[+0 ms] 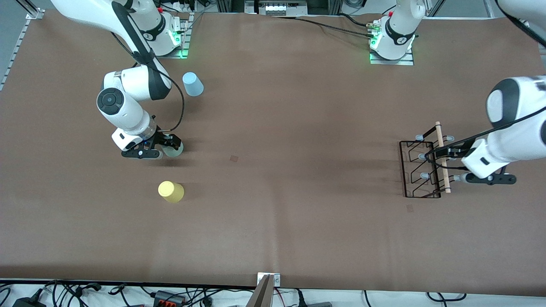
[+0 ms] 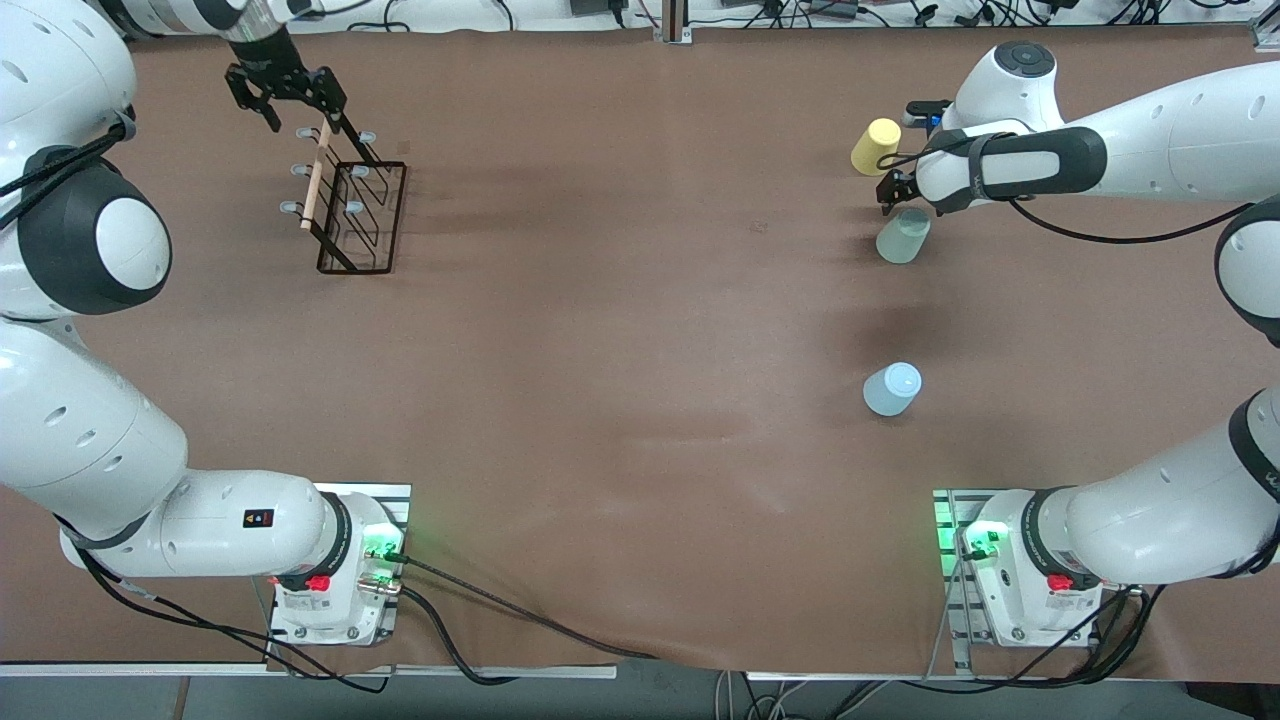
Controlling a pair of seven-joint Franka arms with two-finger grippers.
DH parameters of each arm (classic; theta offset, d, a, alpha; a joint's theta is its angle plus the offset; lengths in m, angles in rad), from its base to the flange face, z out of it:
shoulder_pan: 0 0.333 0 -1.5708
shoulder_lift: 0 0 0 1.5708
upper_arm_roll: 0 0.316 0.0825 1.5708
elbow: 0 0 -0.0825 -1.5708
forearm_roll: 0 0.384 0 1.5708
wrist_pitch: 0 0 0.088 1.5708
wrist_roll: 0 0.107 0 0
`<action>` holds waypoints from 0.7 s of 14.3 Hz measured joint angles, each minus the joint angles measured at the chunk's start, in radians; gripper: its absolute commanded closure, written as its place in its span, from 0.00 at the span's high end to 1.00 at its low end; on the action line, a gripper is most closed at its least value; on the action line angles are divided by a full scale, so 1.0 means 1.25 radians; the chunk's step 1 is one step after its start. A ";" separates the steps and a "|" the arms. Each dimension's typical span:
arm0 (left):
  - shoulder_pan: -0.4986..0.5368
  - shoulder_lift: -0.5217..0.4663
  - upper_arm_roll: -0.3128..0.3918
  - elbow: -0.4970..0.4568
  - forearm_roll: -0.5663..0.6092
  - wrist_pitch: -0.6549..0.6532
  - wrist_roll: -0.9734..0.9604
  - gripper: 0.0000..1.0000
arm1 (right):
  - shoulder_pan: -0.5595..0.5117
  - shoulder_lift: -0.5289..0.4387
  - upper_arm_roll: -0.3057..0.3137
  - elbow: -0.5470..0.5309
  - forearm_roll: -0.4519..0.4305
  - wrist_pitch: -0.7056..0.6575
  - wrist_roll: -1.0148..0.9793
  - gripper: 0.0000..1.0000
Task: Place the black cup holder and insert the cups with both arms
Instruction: 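Close the right gripper on the cup while the left gripper grasps the handle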
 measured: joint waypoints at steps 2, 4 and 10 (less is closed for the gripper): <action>0.000 0.000 0.000 -0.036 0.000 0.035 0.004 0.79 | 0.000 0.001 0.000 -0.006 0.000 0.000 0.000 1.00; 0.000 0.000 0.000 -0.060 0.000 0.045 0.004 0.61 | 0.000 0.001 0.000 -0.013 0.000 0.000 0.000 1.00; 0.000 0.000 0.000 -0.079 0.001 0.049 0.006 0.13 | 0.000 0.001 0.000 -0.017 0.000 0.000 0.001 1.00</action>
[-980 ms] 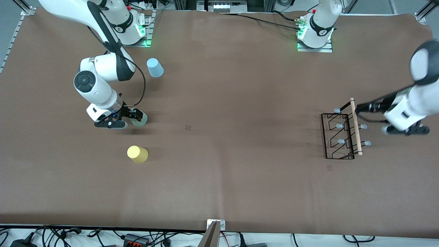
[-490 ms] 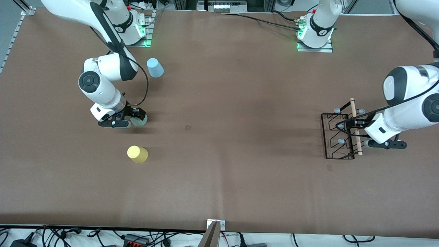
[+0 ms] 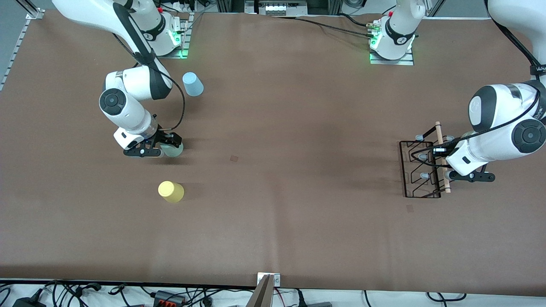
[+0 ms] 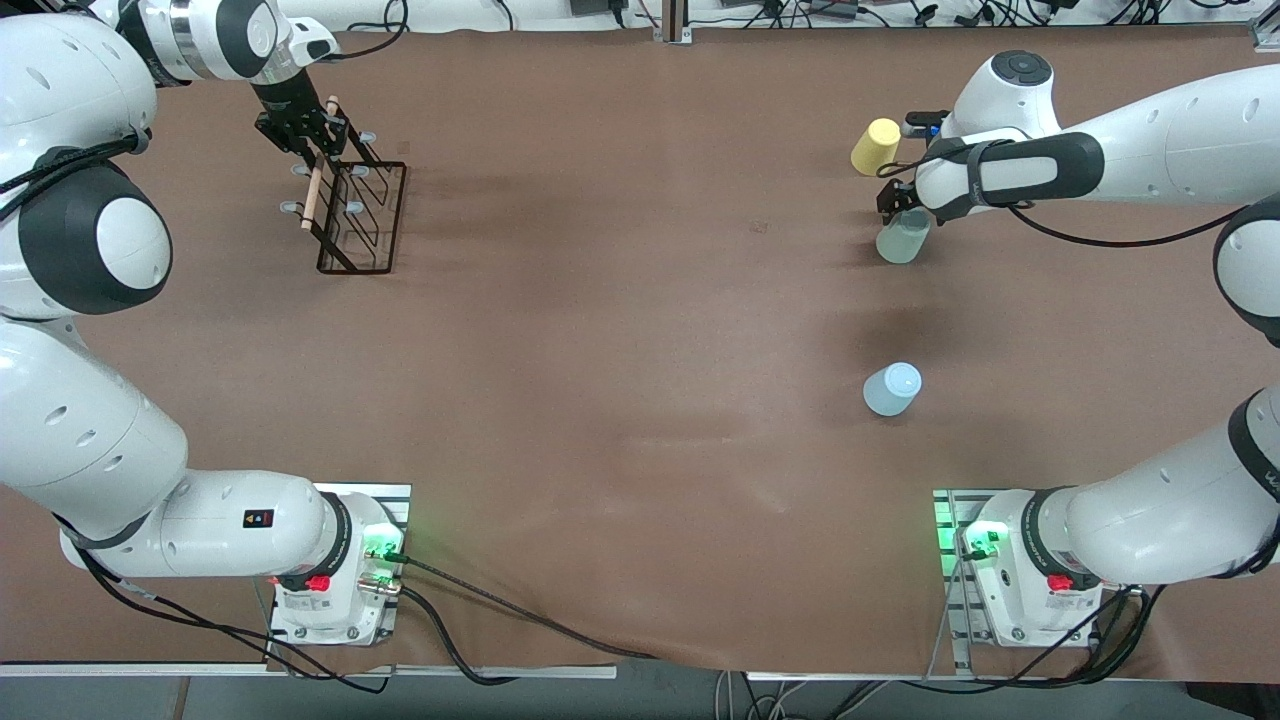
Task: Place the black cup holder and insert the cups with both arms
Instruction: 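Close the right gripper on the cup while the left gripper grasps the handle, then carry the rack mid-table with the left gripper while the right gripper lifts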
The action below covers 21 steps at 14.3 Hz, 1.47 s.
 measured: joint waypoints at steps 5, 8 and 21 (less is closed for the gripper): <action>0.001 0.000 0.000 0.000 0.001 0.000 0.001 0.01 | 0.002 0.001 0.000 -0.002 0.000 0.000 0.000 1.00; -0.001 -0.009 -0.007 0.016 0.001 -0.003 0.001 0.01 | 0.003 0.001 0.000 -0.003 0.000 0.000 0.000 0.81; -0.279 0.051 -0.197 0.212 -0.002 -0.129 -0.420 0.03 | 0.005 -0.041 0.000 0.017 0.000 -0.046 0.001 0.39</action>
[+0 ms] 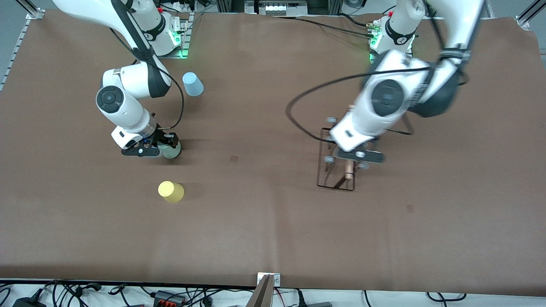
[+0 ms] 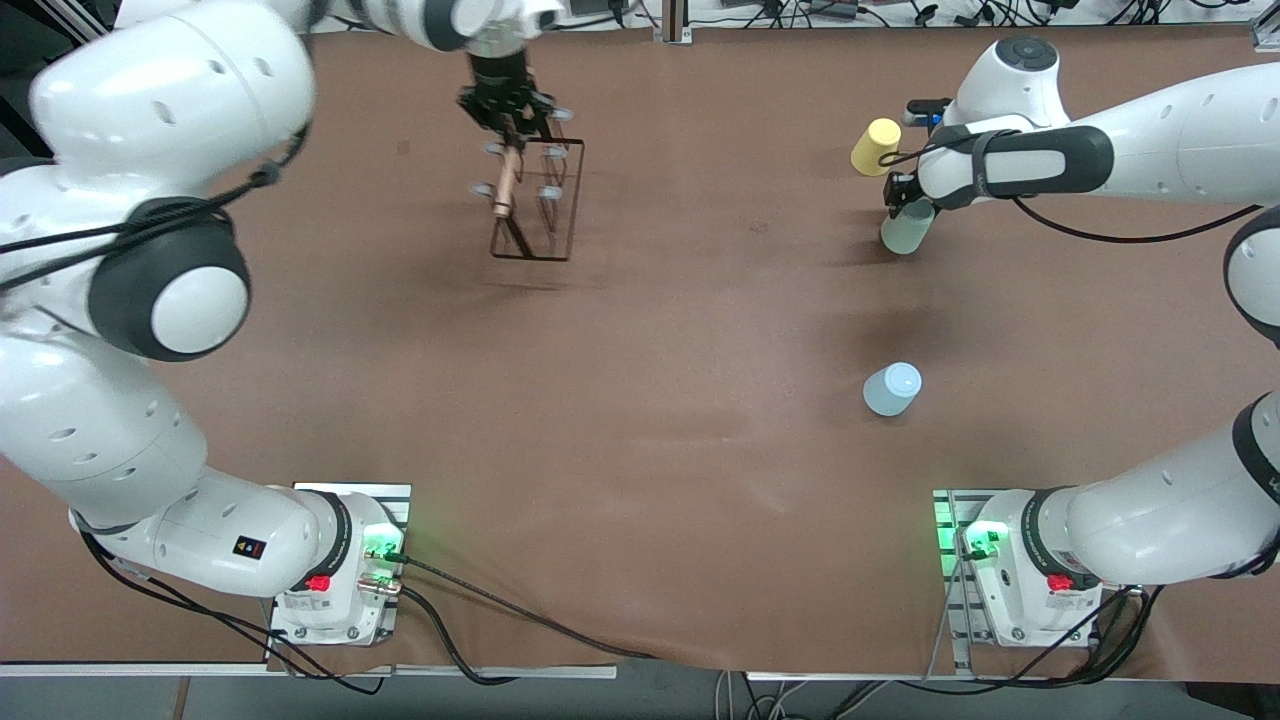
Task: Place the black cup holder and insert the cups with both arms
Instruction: 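Carry the rack mid-table with the left gripper while the right gripper lifts, then release the rack with the left gripper while the right gripper carries the cup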
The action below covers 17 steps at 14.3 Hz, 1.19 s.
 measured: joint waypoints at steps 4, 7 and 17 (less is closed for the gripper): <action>-0.089 0.070 0.000 0.057 0.000 0.001 -0.139 0.03 | -0.001 -0.072 -0.008 0.007 0.000 -0.053 -0.004 0.39; -0.128 0.107 0.000 0.076 0.000 0.032 -0.215 0.08 | -0.012 -0.114 -0.017 0.014 0.000 -0.094 -0.028 0.39; -0.156 0.134 0.001 0.094 0.001 0.083 -0.243 1.00 | -0.041 -0.274 -0.022 0.040 0.095 -0.346 -0.020 0.39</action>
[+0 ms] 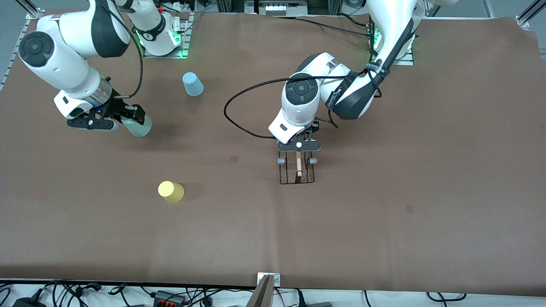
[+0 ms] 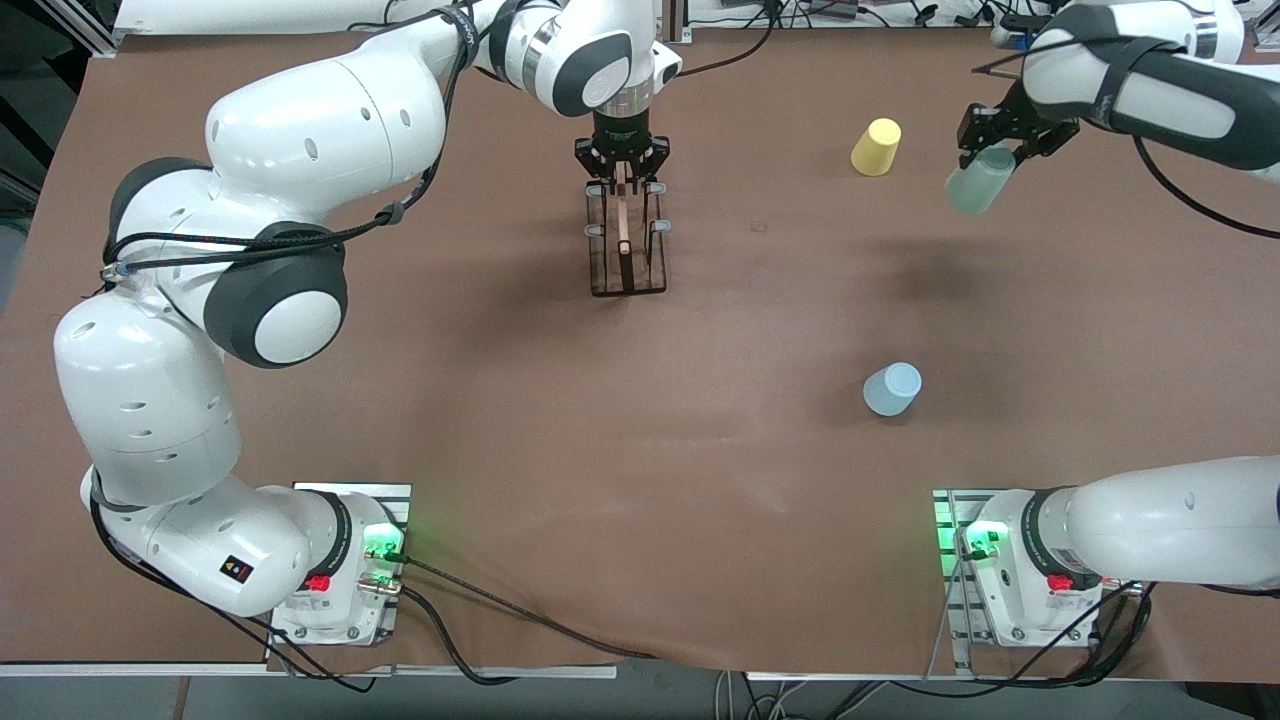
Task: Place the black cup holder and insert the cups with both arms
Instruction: 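Release the rack with the left gripper while the right gripper carries the cup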
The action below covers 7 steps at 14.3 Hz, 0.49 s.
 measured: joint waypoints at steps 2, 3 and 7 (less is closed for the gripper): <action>0.001 -0.002 0.006 0.007 0.000 -0.001 0.000 1.00 | 0.004 -0.011 0.019 0.007 0.064 -0.018 0.063 0.39; 0.004 -0.006 0.012 0.014 0.003 -0.001 0.000 1.00 | 0.011 -0.013 0.043 0.015 0.076 -0.019 0.130 0.39; 0.106 -0.075 0.022 0.032 0.033 -0.036 0.108 1.00 | 0.062 0.011 0.174 0.106 0.080 -0.018 0.468 0.39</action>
